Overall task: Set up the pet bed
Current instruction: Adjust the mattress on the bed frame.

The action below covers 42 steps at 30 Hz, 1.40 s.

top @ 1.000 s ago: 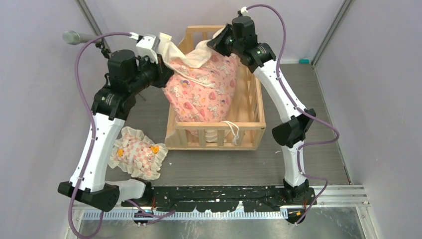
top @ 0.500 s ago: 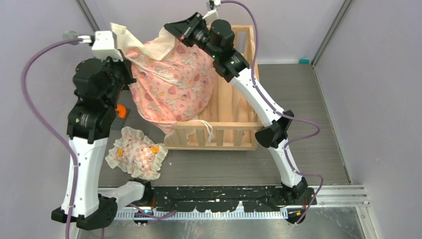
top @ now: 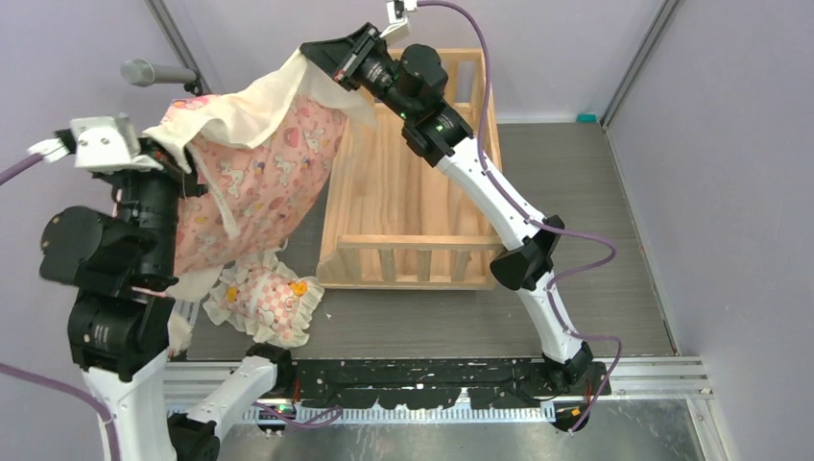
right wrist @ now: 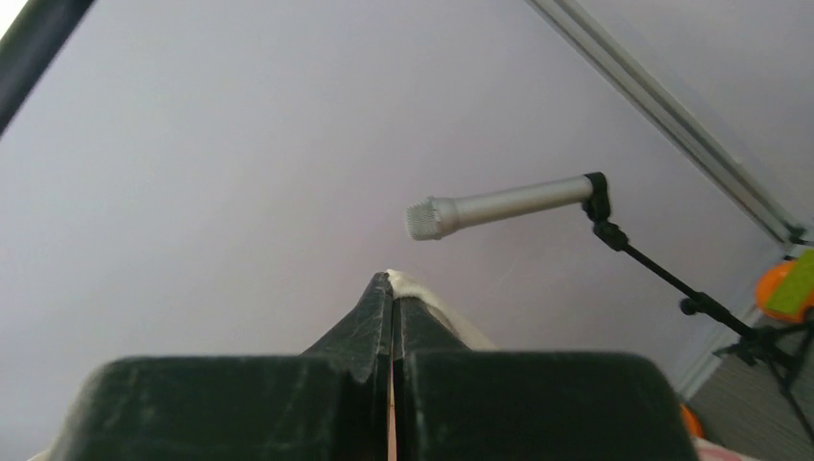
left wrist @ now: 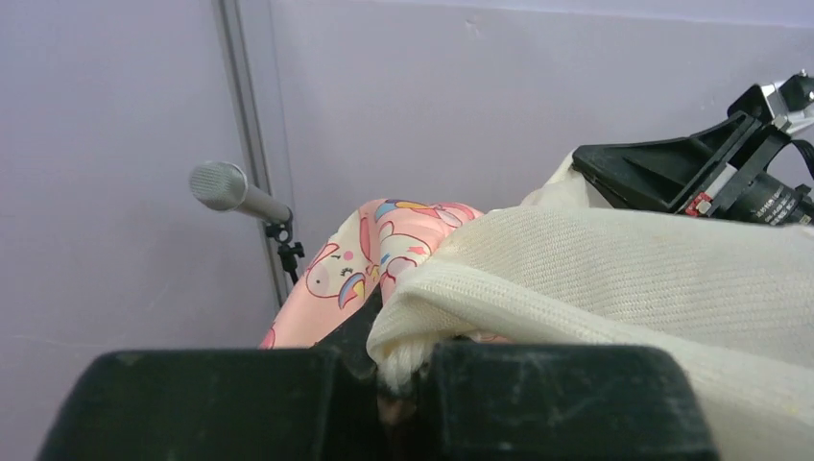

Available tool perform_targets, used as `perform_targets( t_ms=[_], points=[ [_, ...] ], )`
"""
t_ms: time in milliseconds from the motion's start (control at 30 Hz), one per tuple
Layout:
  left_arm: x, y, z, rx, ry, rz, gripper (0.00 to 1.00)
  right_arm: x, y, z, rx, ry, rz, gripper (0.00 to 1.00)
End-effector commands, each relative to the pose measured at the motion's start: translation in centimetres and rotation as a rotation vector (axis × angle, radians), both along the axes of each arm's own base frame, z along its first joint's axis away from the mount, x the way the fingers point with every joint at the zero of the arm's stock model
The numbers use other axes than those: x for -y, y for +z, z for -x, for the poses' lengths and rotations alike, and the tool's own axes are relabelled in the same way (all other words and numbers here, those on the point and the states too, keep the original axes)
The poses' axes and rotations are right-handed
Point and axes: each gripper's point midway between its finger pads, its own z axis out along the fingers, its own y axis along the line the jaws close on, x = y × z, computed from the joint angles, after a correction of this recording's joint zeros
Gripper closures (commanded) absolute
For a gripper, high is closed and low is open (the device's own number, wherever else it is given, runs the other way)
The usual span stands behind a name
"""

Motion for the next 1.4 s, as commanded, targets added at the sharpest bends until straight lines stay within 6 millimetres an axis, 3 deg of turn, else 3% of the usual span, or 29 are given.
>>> perform_targets(
  t_ms=[0,133,400,567,733,1033,1367],
  points=[
    [2.6,-2.1,-4.2,-0.062,-0.090,0.001,1.00,5.1,1.7,-3.0,0.029,-0.176,0.039,1.00],
    [4.4,-3.0,-6.2,-0.105,-0.162,0.001,1.00,8.1,-0.8,-7.7,-0.032,-0.233,0.069,1.00],
    [7.6,-3.8,-9.0,-0.142,-0.301,0.020,1.00,11.5,-1.6,-11.8,-0.017,-0.274,0.044,1.00],
    [13.2,-5.1,-10.3,-0.216,-0.580,0.051,1.00,14.9,-1.7,-13.6,-0.018,-0.337,0.068,1.00],
    [17.4,-7.5,-10.2,-0.302,-0.736,0.033,1.00,17.4,-3.2,-14.6,-0.049,-0.370,0.154,1.00],
    [23.1,-12.8,-8.3,-0.452,-0.912,-0.045,1.00,20.4,-5.6,-13.9,-0.052,-0.438,0.375,1.00],
    [30.3,-16.1,-8.5,-0.561,-1.028,-0.163,1.00,25.5,-7.6,-13.5,-0.088,-0.521,0.504,1.00]
  ],
)
